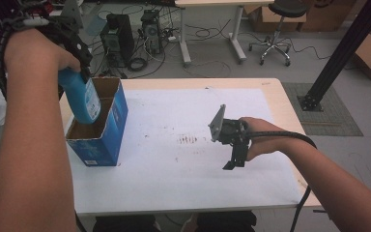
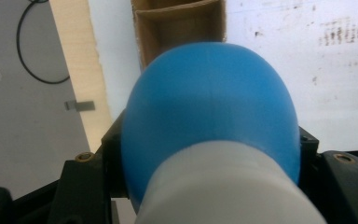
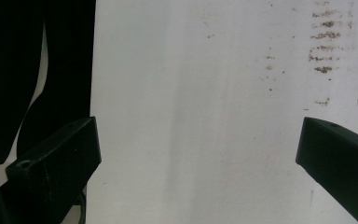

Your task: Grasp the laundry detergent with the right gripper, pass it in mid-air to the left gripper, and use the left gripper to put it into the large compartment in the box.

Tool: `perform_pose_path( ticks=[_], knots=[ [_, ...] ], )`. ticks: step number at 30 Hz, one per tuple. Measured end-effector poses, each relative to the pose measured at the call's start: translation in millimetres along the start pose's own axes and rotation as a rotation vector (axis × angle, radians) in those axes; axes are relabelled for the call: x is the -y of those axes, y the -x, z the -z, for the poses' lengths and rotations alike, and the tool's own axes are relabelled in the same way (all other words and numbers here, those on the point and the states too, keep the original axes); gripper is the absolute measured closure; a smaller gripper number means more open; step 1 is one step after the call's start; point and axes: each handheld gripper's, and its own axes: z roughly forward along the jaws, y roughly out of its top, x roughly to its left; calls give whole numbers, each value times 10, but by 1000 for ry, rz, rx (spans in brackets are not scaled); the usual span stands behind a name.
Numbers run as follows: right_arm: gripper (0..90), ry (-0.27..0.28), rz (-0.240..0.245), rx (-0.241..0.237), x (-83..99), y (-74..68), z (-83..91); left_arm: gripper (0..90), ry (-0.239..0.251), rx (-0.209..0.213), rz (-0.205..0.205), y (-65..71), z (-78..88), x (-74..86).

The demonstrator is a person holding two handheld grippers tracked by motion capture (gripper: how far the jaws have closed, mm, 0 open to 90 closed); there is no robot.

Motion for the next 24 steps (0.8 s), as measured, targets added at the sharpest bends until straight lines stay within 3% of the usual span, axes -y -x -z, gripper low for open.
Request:
perform_pose_path(
  ticks=[6, 24],
  knots=[
    [0, 2, -2, 7, 0, 22, 5, 384, -19, 5, -17, -37, -322, -57],
    [0, 10, 5, 8, -11, 32, -56, 383, -75, 20, -2, -124, -1165, -101]
  ],
)
